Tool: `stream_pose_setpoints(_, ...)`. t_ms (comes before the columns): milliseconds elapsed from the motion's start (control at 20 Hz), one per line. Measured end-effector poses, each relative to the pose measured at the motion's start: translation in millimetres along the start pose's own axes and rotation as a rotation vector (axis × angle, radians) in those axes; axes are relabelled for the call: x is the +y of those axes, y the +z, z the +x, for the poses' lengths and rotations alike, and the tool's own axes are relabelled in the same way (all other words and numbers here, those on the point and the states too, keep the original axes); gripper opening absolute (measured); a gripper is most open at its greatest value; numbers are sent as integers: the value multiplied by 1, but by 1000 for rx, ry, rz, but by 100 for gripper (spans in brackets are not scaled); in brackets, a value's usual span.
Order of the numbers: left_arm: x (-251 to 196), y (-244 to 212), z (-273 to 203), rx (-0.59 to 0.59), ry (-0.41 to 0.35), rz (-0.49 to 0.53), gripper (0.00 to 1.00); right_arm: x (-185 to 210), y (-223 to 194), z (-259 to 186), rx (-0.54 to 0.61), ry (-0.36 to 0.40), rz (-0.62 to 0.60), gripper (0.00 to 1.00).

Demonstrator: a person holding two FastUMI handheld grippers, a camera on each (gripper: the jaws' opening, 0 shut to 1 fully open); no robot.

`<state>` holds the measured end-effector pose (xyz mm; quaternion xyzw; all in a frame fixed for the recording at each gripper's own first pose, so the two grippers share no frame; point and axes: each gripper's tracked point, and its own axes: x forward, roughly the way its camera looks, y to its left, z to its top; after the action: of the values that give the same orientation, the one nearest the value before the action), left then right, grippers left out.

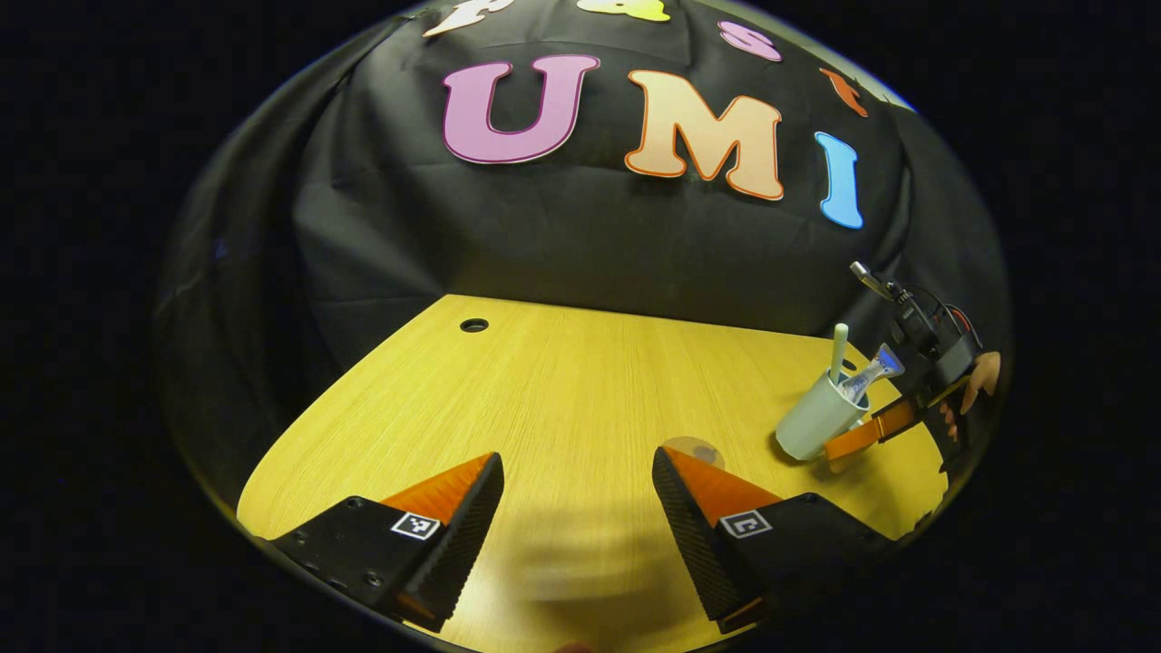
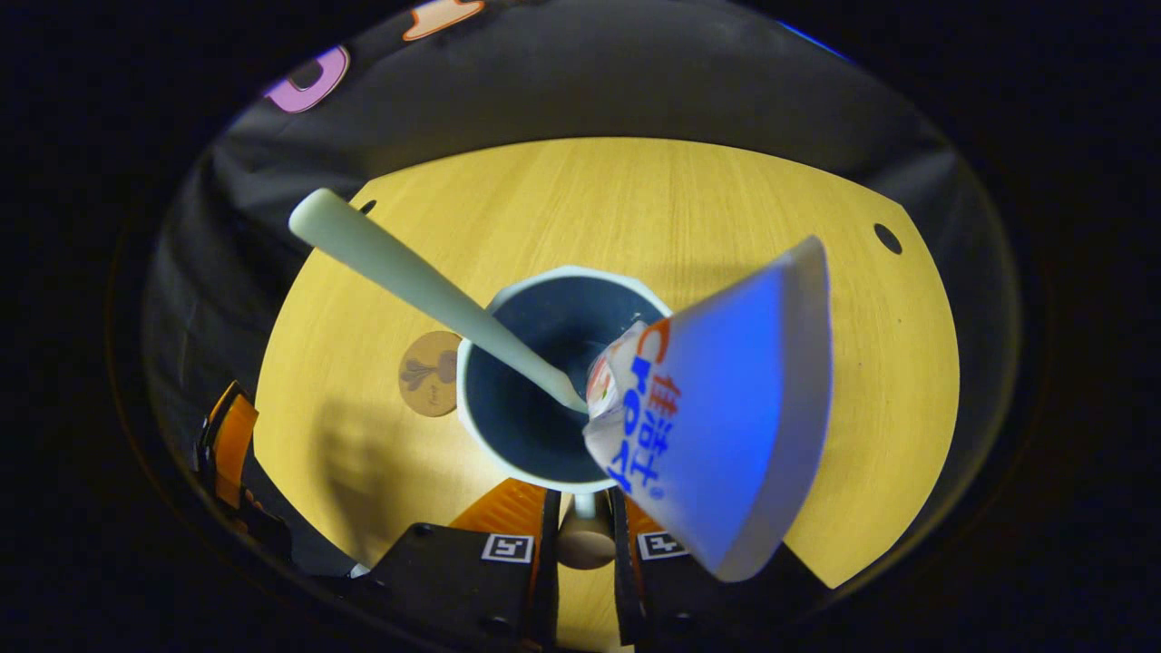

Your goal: Put the toothbrush and toothpaste on the desktop into the cup, then pick up the cup and place it on the coaster on the desktop.

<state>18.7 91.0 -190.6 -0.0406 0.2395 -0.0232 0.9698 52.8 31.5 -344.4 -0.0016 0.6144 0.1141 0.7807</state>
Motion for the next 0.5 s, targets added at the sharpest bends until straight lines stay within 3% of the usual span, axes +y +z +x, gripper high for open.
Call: stream_pose_setpoints(500, 48, -2, -5, 9, 26, -16, 95, -1, 0, 2, 19, 56, -87, 23)
